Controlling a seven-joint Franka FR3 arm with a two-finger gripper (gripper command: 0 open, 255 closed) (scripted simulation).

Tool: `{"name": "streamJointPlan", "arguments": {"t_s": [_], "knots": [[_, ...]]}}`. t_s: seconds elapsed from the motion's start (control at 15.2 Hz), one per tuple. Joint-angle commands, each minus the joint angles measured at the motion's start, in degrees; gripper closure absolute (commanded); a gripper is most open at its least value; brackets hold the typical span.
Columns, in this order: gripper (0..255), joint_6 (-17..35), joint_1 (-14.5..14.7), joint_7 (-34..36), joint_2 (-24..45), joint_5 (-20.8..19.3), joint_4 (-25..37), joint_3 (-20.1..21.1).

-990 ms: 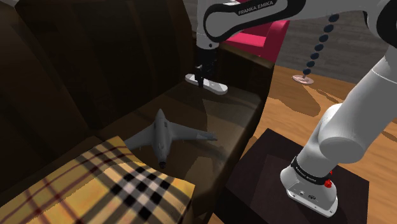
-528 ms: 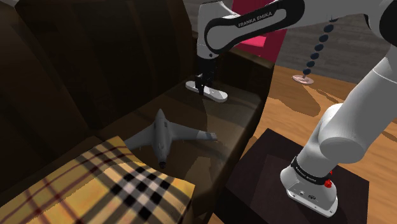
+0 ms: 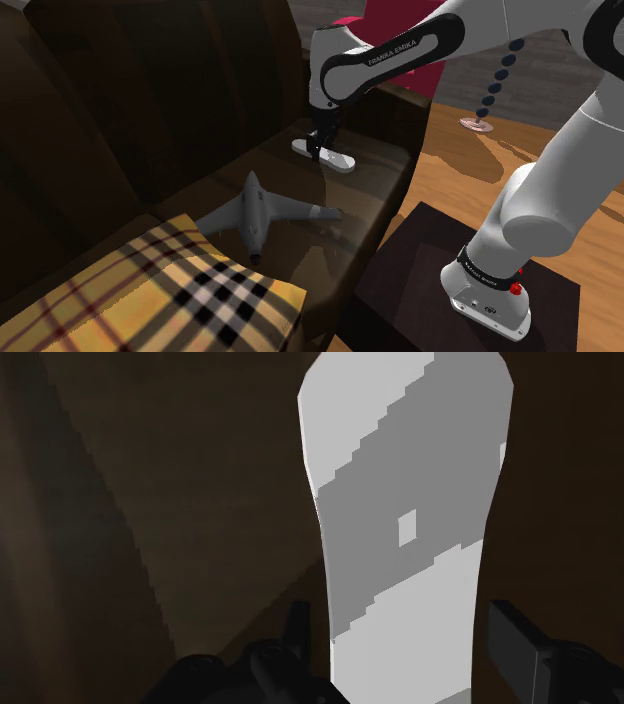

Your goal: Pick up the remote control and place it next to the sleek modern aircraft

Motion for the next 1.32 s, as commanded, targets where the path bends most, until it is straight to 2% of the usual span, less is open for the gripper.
{"name": "streamJointPlan", "arguments": {"t_s": [0.0,0.73,1.25], "knots": [[255,1.43,0.04,0.18,0.69,-0.08,-0.68,0.07],[255,10.12,0.03,0.83,5.34,-0.79,-4.75,0.1],[255,10.12,0.03,0.83,5.34,-0.79,-4.75,0.1]]}}
